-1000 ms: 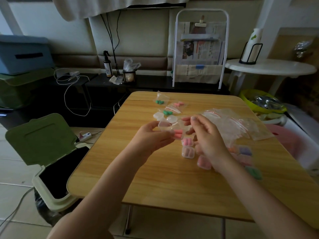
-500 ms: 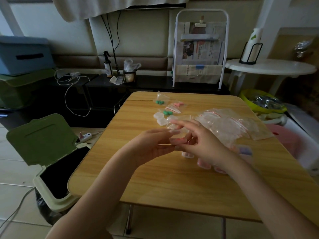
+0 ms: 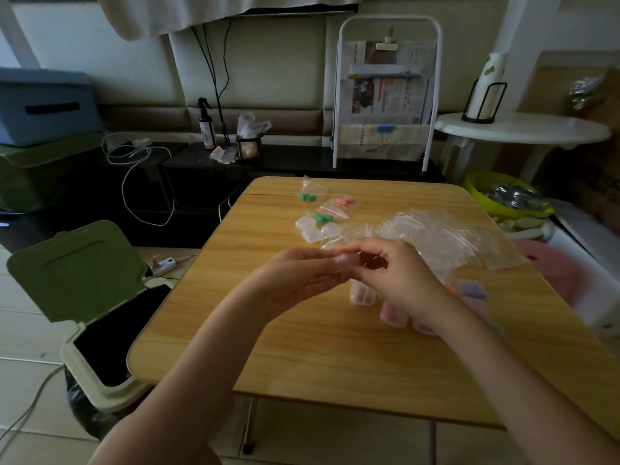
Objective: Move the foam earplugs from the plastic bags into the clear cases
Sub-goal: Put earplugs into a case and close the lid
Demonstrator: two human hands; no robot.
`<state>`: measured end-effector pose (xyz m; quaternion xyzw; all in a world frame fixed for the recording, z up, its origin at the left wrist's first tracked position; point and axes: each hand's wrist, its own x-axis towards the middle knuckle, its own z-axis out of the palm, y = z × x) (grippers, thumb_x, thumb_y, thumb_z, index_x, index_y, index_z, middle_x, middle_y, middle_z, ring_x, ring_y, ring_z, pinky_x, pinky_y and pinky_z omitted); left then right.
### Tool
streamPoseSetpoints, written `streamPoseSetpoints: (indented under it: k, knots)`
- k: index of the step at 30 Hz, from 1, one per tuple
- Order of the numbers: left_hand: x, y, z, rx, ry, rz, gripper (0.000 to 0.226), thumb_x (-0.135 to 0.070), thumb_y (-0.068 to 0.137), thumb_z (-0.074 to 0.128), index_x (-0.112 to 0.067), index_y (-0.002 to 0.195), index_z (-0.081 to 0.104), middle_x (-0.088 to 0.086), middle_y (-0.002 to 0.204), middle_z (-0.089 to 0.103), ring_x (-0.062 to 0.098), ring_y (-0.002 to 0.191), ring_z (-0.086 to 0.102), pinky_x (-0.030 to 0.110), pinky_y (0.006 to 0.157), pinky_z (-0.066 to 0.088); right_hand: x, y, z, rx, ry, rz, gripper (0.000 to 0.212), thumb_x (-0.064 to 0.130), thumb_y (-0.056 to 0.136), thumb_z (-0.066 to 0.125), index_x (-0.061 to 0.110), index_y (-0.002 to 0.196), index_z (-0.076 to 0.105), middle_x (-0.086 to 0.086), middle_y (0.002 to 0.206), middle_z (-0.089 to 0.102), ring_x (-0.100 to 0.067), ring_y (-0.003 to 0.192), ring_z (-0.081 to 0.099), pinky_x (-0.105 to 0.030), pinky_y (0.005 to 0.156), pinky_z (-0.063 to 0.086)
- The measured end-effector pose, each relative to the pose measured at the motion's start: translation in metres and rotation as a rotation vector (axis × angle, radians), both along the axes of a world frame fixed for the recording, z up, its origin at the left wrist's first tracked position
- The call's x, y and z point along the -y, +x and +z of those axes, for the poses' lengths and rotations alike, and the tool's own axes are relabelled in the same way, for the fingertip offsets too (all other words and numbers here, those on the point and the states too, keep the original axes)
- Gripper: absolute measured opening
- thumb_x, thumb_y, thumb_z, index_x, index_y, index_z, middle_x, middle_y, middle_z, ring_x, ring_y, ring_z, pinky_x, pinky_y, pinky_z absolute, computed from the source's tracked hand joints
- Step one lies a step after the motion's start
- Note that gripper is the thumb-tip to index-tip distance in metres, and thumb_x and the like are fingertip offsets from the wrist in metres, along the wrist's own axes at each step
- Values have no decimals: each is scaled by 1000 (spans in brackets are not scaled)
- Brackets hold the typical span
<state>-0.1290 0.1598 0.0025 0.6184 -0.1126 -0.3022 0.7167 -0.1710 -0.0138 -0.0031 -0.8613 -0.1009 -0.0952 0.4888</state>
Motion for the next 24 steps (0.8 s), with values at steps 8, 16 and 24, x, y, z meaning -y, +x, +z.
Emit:
streamPoseSetpoints:
  k: [8, 16, 24]
  knots:
    - [-2, -6, -4, 639, 482, -156, 46, -2, 70, 79, -16, 111, 63, -5, 102, 69, 6, 87, 68, 20, 76, 55, 29, 2, 13, 89, 96, -99, 43, 0, 94, 51, 35, 118, 61, 10, 105, 69, -14, 80, 67, -28, 73, 57]
    - [12, -10, -18, 839, 646, -295, 35, -1, 77, 72, -16, 107, 64, -15, 99, 60, 2, 89, 63, 17, 78, 53, 46, 6, 16, 92, 101, -120, 34, 3, 95, 51, 30, 109, 67, 4, 91, 72, -16, 72, 67, -22, 69, 55]
    - [12, -5, -23, 994, 760, -252, 35, -14, 81, 71, -23, 115, 65, -4, 107, 59, 4, 84, 55, 9, 71, 44, 61, 3, 13, 70, 44, -173, 31, 6, 96, 51, 31, 100, 69, 6, 86, 71, -15, 71, 67, -21, 69, 55]
